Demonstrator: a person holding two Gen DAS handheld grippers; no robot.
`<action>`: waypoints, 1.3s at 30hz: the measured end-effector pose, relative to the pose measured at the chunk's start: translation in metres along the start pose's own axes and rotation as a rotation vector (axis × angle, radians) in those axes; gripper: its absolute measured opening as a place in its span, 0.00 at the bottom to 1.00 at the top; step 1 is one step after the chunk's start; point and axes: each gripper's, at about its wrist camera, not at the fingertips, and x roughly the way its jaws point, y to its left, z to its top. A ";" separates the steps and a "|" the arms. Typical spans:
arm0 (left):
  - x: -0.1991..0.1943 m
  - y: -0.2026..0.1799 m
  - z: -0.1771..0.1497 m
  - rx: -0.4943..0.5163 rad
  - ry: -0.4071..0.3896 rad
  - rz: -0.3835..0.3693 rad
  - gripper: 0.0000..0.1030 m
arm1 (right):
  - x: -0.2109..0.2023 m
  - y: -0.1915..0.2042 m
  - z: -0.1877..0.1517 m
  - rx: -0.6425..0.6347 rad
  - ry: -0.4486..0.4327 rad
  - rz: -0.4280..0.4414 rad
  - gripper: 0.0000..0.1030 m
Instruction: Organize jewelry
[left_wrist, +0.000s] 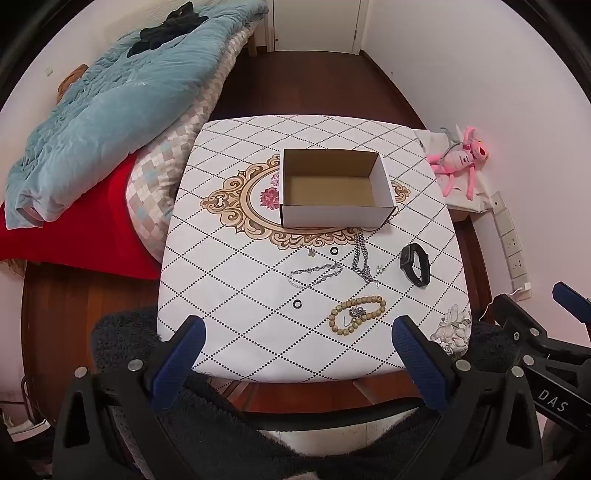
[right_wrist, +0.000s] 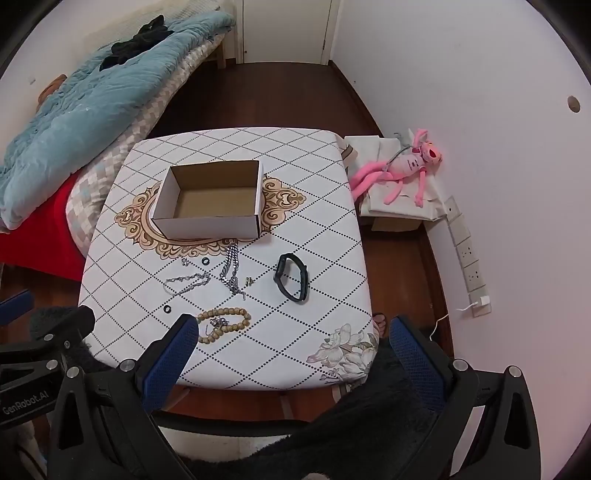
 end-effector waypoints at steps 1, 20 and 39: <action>-0.001 -0.001 0.000 0.001 -0.001 0.000 1.00 | 0.000 0.000 0.000 0.001 -0.001 0.000 1.00; -0.006 -0.002 -0.001 0.001 -0.005 0.000 1.00 | -0.002 -0.004 0.000 0.007 0.000 0.003 1.00; -0.007 0.000 0.000 0.002 -0.007 0.002 1.00 | -0.003 -0.006 0.000 0.010 0.002 0.005 1.00</action>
